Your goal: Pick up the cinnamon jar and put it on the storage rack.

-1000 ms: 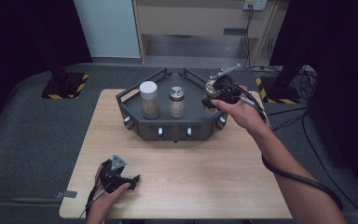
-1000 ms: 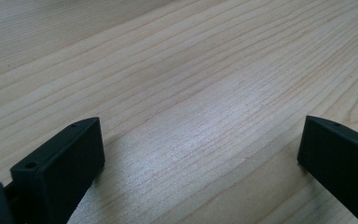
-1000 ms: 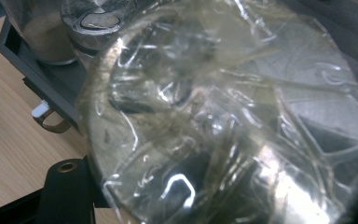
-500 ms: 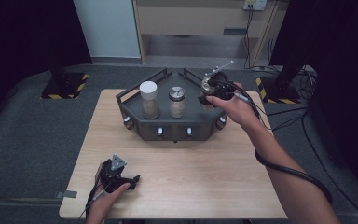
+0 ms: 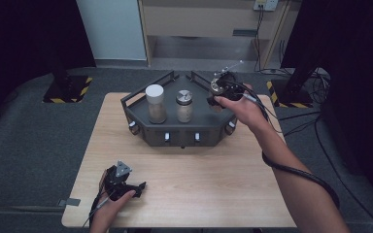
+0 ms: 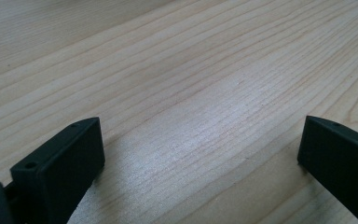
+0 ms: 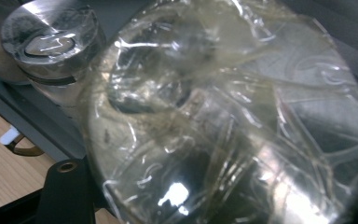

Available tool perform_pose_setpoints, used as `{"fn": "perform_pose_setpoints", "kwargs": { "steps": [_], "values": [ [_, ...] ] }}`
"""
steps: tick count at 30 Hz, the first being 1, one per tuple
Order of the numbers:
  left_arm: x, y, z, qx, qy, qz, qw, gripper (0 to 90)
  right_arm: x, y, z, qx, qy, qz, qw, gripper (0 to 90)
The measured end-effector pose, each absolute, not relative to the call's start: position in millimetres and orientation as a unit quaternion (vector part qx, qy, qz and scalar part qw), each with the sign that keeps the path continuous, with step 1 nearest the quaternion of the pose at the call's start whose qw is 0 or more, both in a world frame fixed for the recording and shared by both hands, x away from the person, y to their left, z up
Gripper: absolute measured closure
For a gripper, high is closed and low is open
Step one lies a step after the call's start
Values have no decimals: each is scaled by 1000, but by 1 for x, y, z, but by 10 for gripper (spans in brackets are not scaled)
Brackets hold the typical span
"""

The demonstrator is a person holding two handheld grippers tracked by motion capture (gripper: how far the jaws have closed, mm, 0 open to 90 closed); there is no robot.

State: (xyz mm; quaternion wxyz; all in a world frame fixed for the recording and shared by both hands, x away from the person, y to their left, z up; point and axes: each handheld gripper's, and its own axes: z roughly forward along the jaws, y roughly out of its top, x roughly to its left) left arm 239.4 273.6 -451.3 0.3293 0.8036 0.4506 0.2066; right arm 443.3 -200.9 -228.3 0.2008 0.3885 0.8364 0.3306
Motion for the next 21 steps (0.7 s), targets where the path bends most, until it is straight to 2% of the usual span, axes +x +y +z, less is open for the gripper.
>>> {"fn": "perform_pose_setpoints", "kwargs": {
  "steps": [21],
  "values": [
    [239, 274, -451, 804, 451, 207, 329, 0, 463, -191, -248, 402, 836, 323, 186, 310]
  ]
}}
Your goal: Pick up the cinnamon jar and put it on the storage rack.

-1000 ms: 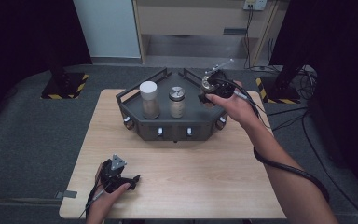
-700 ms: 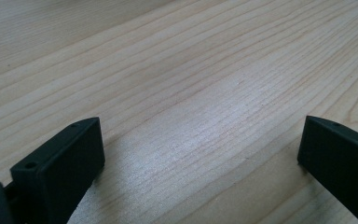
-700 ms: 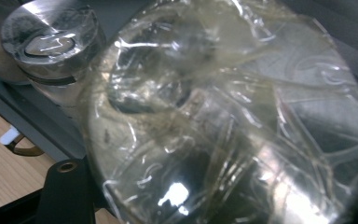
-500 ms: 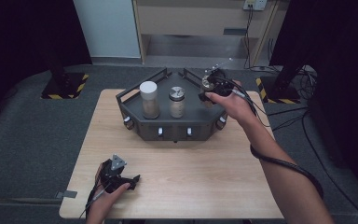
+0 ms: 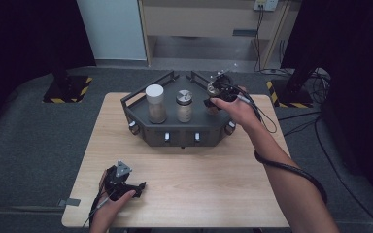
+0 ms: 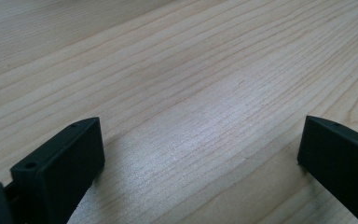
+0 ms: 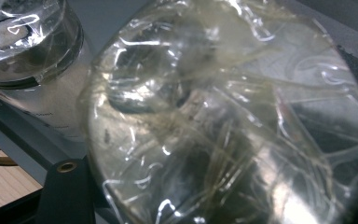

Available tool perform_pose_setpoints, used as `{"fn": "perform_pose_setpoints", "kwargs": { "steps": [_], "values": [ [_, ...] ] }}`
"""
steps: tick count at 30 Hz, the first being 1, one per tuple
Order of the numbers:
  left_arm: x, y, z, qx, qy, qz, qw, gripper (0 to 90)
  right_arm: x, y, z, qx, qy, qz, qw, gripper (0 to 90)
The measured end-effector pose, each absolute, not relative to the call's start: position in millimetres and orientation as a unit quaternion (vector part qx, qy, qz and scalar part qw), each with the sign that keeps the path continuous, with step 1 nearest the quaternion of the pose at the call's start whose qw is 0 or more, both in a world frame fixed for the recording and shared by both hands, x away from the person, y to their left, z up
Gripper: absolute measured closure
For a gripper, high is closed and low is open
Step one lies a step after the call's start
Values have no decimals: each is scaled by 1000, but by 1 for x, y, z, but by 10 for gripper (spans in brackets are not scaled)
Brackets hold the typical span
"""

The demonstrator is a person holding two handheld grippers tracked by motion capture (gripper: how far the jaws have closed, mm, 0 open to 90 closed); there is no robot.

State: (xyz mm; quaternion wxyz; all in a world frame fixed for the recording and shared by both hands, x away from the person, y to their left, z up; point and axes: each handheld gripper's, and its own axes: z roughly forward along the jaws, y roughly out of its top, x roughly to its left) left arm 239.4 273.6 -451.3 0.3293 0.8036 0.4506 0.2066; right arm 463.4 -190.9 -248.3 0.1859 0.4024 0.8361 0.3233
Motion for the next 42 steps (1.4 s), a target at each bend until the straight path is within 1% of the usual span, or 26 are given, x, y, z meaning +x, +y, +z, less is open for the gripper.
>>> {"fn": "perform_pose_setpoints", "kwargs": {
  "steps": [33, 42],
  "values": [
    [239, 274, -451, 804, 451, 207, 329, 0, 469, -183, -271, 406, 841, 316, 169, 310],
    [239, 274, -451, 804, 451, 207, 329, 0, 470, -180, -272, 402, 843, 314, 169, 310]
  ]
}}
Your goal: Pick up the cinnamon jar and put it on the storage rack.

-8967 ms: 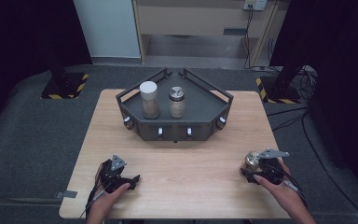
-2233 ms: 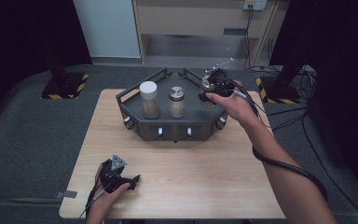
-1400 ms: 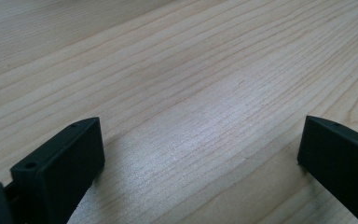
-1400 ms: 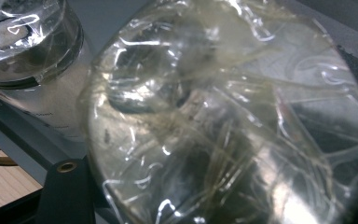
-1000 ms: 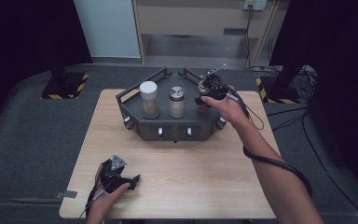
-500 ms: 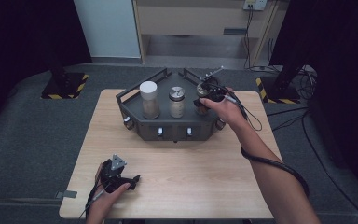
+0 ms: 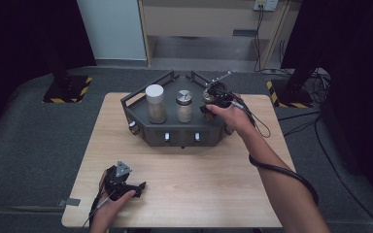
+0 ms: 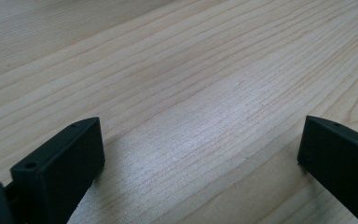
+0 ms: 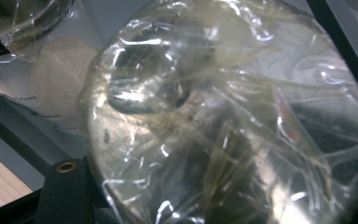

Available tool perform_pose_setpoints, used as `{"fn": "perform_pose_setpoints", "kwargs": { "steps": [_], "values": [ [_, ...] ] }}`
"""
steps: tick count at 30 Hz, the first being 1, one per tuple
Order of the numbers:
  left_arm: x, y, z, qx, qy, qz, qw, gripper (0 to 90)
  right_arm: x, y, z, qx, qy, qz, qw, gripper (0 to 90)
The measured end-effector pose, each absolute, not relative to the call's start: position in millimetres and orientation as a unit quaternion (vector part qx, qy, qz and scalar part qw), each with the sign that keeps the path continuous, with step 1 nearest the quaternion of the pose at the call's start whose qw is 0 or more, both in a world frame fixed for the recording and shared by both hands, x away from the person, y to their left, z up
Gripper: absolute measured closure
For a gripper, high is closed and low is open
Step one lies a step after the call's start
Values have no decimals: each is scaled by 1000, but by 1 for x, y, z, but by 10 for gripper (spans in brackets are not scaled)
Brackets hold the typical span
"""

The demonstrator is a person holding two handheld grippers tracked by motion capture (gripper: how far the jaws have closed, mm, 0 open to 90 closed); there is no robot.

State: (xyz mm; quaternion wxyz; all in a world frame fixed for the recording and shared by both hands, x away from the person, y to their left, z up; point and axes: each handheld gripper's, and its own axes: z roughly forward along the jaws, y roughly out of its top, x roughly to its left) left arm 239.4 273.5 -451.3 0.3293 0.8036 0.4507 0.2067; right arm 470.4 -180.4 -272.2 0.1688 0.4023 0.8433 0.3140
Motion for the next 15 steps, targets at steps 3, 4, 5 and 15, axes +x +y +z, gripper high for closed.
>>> {"fn": "perform_pose_setpoints", "kwargs": {
  "steps": [3, 4, 5, 15],
  "values": [
    [239, 273, -451, 804, 451, 207, 329, 0, 471, -182, -273, 405, 842, 314, 167, 310],
    [239, 274, -451, 804, 451, 207, 329, 0, 470, -182, -273, 406, 842, 315, 167, 310],
    [239, 274, -451, 804, 451, 207, 329, 0, 470, -182, -273, 405, 842, 315, 168, 310],
    [239, 273, -451, 803, 451, 207, 329, 0, 471, -187, -275, 410, 838, 322, 162, 309]
  ]
}}
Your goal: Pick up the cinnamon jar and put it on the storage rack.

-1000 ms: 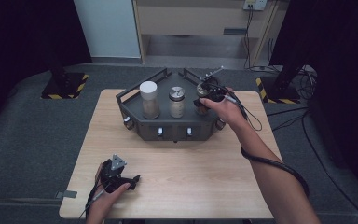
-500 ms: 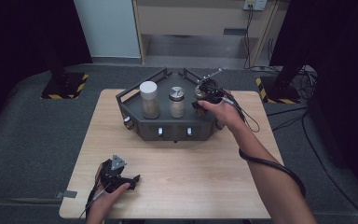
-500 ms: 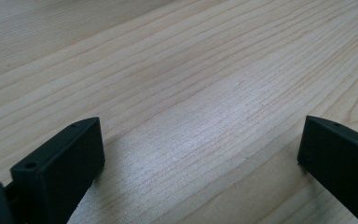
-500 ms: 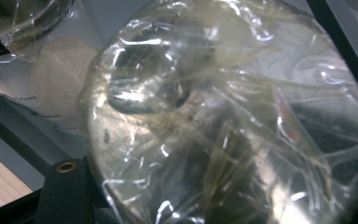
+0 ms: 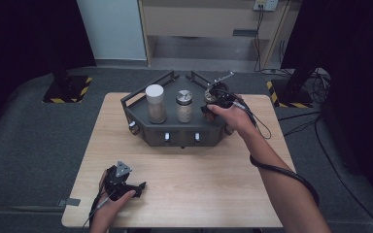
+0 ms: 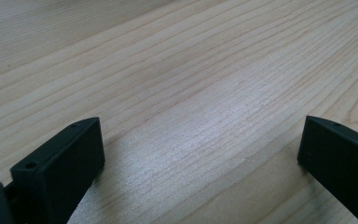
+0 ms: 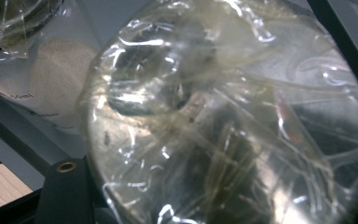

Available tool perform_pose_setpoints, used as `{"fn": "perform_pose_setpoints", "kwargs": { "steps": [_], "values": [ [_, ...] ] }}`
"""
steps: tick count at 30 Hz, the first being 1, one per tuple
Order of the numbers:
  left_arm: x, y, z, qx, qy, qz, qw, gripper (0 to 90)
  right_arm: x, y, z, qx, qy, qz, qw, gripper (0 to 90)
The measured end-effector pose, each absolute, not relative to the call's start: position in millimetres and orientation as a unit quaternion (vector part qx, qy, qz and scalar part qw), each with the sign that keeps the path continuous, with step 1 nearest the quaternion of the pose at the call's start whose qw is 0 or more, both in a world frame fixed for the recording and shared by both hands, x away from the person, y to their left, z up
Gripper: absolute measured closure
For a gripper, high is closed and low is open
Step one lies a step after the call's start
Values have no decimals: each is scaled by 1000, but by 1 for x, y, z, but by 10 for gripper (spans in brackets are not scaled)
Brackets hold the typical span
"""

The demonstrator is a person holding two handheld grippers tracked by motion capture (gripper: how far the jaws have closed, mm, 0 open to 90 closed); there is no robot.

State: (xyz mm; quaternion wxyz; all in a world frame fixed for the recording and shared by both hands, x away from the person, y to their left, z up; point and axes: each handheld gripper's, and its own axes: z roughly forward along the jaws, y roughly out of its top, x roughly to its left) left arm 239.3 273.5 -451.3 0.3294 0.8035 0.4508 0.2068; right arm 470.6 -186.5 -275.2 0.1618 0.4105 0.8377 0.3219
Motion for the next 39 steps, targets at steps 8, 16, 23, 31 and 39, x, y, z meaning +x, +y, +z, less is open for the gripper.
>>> {"fn": "perform_pose_setpoints", "kwargs": {
  "steps": [8, 16, 23, 31, 39],
  "values": [
    [239, 273, -451, 804, 451, 207, 329, 0, 471, -186, -276, 411, 838, 322, 162, 304],
    [239, 273, -451, 804, 451, 207, 329, 0, 469, -186, -276, 406, 836, 332, 165, 221],
    [239, 273, -451, 804, 451, 207, 329, 0, 459, -188, -273, 398, 834, 340, 176, 129],
    [239, 273, -451, 804, 451, 207, 329, 0, 441, -202, -265, 389, 830, 357, 183, 84],
    [239, 273, -451, 803, 451, 207, 329, 0, 421, -215, -258, 380, 829, 361, 195, 67]
  ]
}}
